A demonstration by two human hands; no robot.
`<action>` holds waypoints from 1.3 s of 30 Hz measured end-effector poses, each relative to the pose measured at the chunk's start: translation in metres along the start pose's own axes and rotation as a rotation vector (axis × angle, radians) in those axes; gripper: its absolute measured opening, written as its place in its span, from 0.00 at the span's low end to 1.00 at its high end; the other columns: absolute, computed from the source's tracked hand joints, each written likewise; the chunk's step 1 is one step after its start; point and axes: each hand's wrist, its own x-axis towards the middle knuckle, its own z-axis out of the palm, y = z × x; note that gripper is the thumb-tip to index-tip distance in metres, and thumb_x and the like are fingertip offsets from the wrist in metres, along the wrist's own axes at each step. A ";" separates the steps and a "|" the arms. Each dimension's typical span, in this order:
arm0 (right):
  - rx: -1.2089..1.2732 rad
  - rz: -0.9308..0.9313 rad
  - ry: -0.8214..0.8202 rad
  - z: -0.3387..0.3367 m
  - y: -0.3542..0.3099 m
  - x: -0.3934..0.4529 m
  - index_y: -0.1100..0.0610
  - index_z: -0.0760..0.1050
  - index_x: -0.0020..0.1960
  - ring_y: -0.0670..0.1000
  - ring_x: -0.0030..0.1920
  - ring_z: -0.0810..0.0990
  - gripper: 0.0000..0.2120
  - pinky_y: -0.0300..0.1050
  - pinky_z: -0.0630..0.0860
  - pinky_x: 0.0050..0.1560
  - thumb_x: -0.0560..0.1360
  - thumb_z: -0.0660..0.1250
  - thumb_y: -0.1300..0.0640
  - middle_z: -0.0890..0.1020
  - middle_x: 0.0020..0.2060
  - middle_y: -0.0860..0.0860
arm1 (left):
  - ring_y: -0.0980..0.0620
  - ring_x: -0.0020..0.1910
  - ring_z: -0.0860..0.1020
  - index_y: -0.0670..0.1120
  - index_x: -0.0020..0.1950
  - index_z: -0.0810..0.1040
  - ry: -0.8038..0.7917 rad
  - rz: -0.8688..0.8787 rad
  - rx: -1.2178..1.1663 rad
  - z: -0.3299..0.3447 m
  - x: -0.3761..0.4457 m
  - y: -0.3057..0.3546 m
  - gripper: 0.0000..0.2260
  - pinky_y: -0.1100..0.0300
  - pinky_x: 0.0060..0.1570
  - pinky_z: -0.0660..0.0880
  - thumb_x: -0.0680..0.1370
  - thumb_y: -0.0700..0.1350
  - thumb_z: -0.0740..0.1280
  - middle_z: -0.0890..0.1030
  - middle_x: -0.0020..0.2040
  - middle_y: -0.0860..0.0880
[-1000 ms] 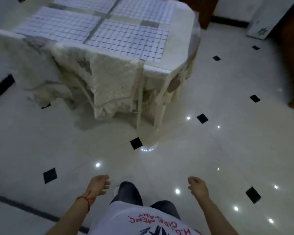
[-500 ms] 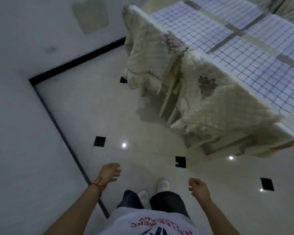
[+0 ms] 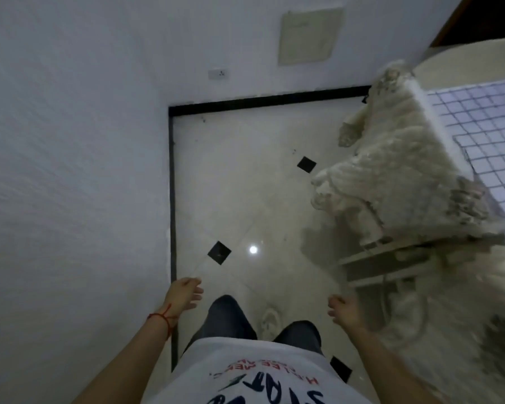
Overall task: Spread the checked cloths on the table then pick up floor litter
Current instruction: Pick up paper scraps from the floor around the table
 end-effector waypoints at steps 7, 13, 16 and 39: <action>-0.044 -0.052 -0.063 0.031 -0.168 0.075 0.64 0.74 0.44 0.53 0.36 0.73 0.08 0.42 0.64 0.35 0.78 0.58 0.63 0.73 0.34 0.56 | 0.47 0.37 0.75 0.39 0.51 0.75 0.070 -0.084 -0.096 -0.025 0.052 0.054 0.08 0.60 0.38 0.72 0.79 0.43 0.61 0.78 0.40 0.43; -0.040 -0.024 0.013 0.067 -0.275 0.129 0.75 0.72 0.57 0.59 0.46 0.75 0.14 0.42 0.66 0.34 0.78 0.57 0.65 0.76 0.46 0.66 | 0.47 0.37 0.75 0.39 0.51 0.76 0.079 -0.106 -0.071 -0.062 0.133 0.160 0.08 0.60 0.38 0.72 0.78 0.43 0.61 0.78 0.39 0.43; -0.015 -0.058 0.028 0.079 -0.322 0.142 0.72 0.74 0.54 0.56 0.41 0.74 0.12 0.40 0.67 0.34 0.78 0.57 0.66 0.76 0.46 0.66 | 0.49 0.35 0.73 0.40 0.49 0.74 0.046 -0.053 -0.021 -0.074 0.167 0.240 0.07 0.60 0.36 0.70 0.79 0.42 0.60 0.77 0.39 0.44; 0.283 0.063 0.191 -0.018 -0.615 0.381 0.63 0.75 0.40 0.55 0.36 0.73 0.10 0.42 0.67 0.34 0.77 0.58 0.64 0.76 0.40 0.60 | 0.44 0.48 0.75 0.36 0.60 0.74 -0.070 0.089 0.317 0.063 0.379 0.692 0.15 0.57 0.43 0.73 0.79 0.46 0.61 0.78 0.50 0.41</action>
